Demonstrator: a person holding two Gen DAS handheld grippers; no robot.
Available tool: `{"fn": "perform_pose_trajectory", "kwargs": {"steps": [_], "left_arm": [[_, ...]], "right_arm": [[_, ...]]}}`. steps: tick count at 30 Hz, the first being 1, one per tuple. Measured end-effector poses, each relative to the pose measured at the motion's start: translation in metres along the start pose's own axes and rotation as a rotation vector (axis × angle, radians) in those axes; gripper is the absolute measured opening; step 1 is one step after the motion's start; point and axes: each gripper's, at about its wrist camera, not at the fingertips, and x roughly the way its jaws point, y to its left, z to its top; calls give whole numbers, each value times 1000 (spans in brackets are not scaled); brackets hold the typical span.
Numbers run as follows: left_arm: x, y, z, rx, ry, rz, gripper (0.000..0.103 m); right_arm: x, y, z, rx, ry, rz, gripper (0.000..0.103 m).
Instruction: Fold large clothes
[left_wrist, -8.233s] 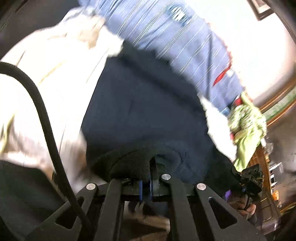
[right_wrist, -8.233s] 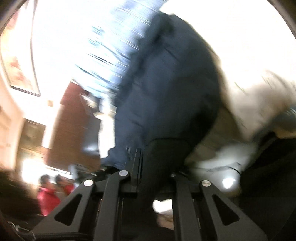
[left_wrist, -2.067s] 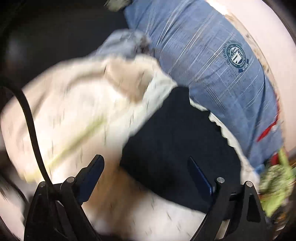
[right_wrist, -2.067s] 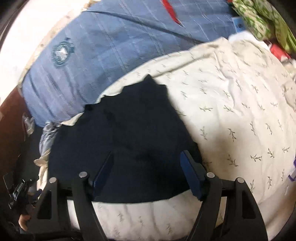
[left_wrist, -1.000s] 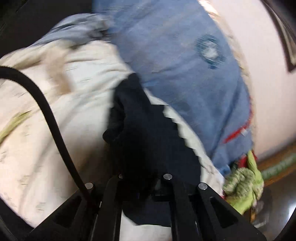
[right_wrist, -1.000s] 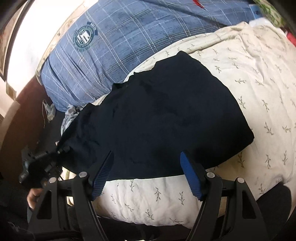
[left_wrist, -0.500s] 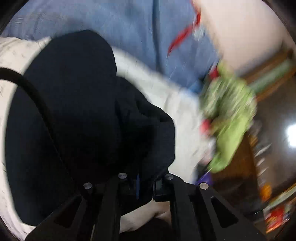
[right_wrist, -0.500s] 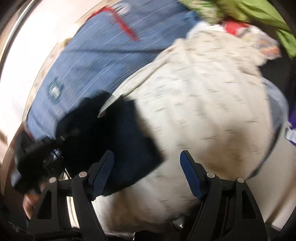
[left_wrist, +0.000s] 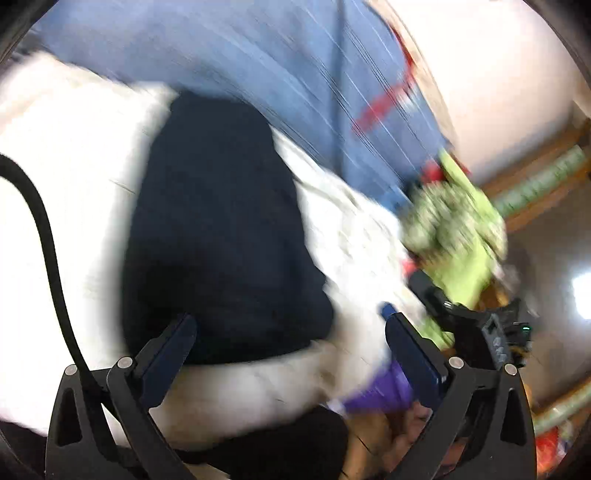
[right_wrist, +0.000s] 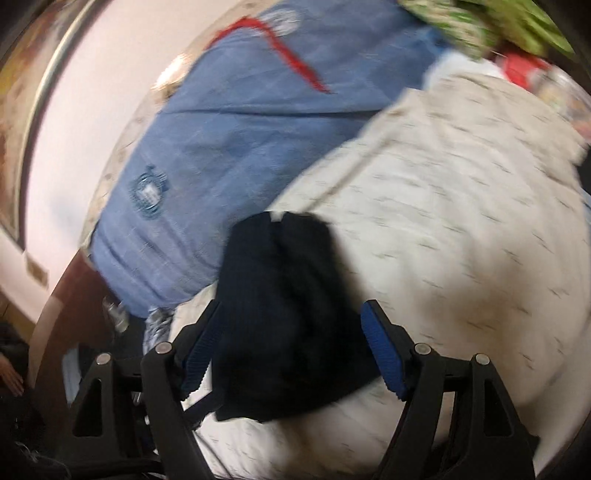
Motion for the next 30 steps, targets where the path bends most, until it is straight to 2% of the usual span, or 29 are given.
{"fn": "perform_pose_trajectory", "kwargs": {"steps": [2, 3, 5, 7, 8, 9, 11, 13, 14, 15, 17, 18, 20, 21, 24, 26, 27, 28, 30], "left_arm": [[-19, 23, 6, -33, -35, 76, 102], [-24, 30, 9, -45, -47, 100, 102], [-32, 46, 15, -62, -66, 174, 102], [-36, 57, 20, -71, -78, 225, 102], [-36, 62, 22, -71, -75, 242, 102], [-34, 70, 26, -75, -67, 256, 102], [-34, 79, 27, -82, -57, 261, 102], [-29, 83, 28, -83, -58, 270, 102], [-28, 83, 28, -78, -56, 279, 102], [-24, 83, 30, -71, -50, 298, 102], [-17, 79, 34, -54, -55, 308, 102], [-14, 74, 35, -43, -60, 313, 102], [-4, 61, 37, -8, -64, 322, 102], [-1, 56, 38, 5, -61, 324, 102], [4, 45, 39, 46, -47, 307, 102], [4, 47, 37, 43, -39, 310, 102], [4, 49, 37, 34, -36, 312, 102], [4, 55, 36, 17, -29, 315, 102], [5, 64, 34, -7, -16, 323, 102]], "right_arm": [[18, 16, -4, -36, 55, 41, 76], [33, 26, -8, -71, 93, 18, 76], [54, 38, -17, -137, 118, -98, 76], [78, 38, -24, -168, 176, -134, 76], [89, 31, -28, -173, 196, -182, 76], [99, 19, -31, -196, 214, -292, 73], [102, -15, -33, -166, 233, -421, 23], [94, -49, -31, -78, 248, -360, 17], [88, -55, -30, -80, 254, -409, 17], [79, -54, -27, -89, 244, -405, 19], [58, -43, -16, -73, 171, -371, 22], [47, -30, -7, -79, 115, -301, 22], [48, -6, 8, -117, 105, -202, 22], [59, 9, 17, -141, 125, -122, 22], [111, 27, 28, -175, 225, -18, 22], [144, 20, 23, -194, 304, -60, 21], [162, 5, 20, -219, 326, -151, 18], [171, -8, 20, -236, 326, -217, 0], [164, -31, 28, -184, 293, -165, 0]]}}
